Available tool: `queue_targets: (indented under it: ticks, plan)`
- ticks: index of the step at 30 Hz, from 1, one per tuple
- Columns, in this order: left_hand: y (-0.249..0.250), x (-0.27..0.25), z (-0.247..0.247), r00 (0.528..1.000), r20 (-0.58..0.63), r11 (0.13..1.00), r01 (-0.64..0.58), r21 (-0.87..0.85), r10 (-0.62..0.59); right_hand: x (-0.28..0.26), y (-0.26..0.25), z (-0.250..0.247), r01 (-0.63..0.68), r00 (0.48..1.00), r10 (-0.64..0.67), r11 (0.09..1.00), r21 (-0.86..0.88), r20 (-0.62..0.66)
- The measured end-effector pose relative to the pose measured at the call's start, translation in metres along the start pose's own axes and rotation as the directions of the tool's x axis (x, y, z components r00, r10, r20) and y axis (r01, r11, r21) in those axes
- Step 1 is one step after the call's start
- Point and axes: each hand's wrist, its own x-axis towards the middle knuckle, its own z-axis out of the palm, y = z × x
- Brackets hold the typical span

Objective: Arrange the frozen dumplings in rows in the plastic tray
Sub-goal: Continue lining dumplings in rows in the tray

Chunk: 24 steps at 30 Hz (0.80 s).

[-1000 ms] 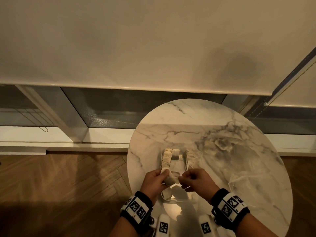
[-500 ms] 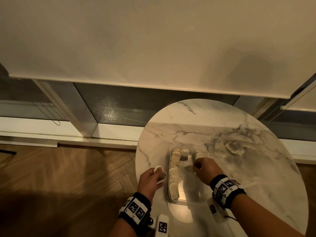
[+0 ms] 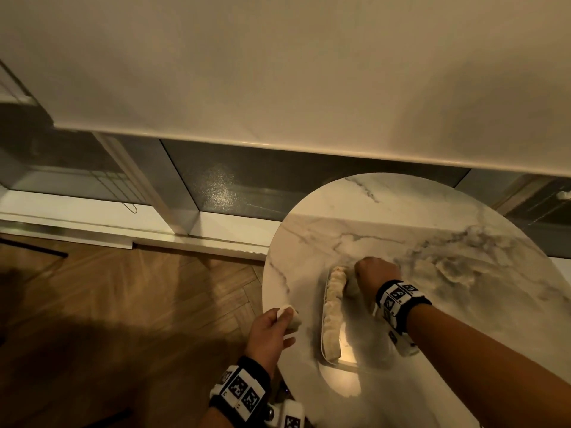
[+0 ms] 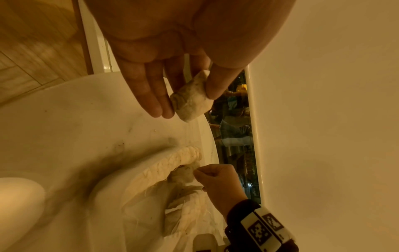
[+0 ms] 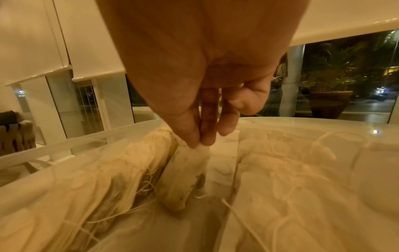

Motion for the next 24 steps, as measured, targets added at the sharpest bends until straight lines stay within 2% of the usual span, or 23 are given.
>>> queue_targets:
  ticks: [3, 6, 10, 13, 14, 16, 18, 21, 24]
  plan:
    - [-0.002, -0.001, -0.003, 1.000, -0.017, 1.000, 0.011, 0.004, -0.011, 0.002, -0.002, 0.000, -0.009, 1.000, 0.007, 0.999, -0.044, -0.030]
    - [-0.004, -0.001, -0.004, 1.000, -0.021, 1.000, 0.014, 0.025, -0.013, 0.003, 0.000, 0.004, -0.006, 0.999, 0.007, 1.000, 0.005, -0.054]
    - [-0.003, -0.003, -0.003, 1.000, -0.008, 0.999, -0.003, 0.046, 0.003, 0.000, 0.008, 0.010, -0.006, 0.997, 0.021, 0.981, 0.194, -0.079]
    - [-0.002, -0.004, 0.000, 1.000, 0.003, 0.997, -0.021, 0.077, 0.020, -0.014, 0.011, 0.012, -0.050, 0.984, 0.111, 0.921, 0.387, -0.137]
    - [-0.002, -0.005, 0.002, 1.000, 0.013, 0.996, -0.024, 0.087, 0.023, -0.022, 0.009, 0.013, -0.048, 0.975, 0.146, 0.875, 0.482, -0.168]
    - [0.000, -0.008, 0.008, 0.998, 0.058, 0.993, -0.027, 0.116, 0.021, -0.043, 0.002, 0.012, 0.003, 0.966, 0.182, 0.706, 0.708, -0.186]
    - [0.002, -0.012, 0.017, 0.993, 0.115, 0.989, -0.031, 0.144, 0.014, -0.065, -0.010, 0.013, 0.075, 0.983, 0.104, 0.515, 0.854, -0.149]
    - [0.003, -0.016, 0.033, 0.980, 0.194, 0.981, -0.070, 0.183, 0.034, -0.094, -0.027, 0.016, 0.101, 0.994, -0.069, 0.315, 0.944, -0.083]
    - [0.001, -0.016, 0.047, 0.970, 0.242, 0.969, -0.085, 0.234, 0.026, -0.109, -0.030, 0.022, 0.111, 0.991, -0.089, 0.164, 0.980, -0.098]
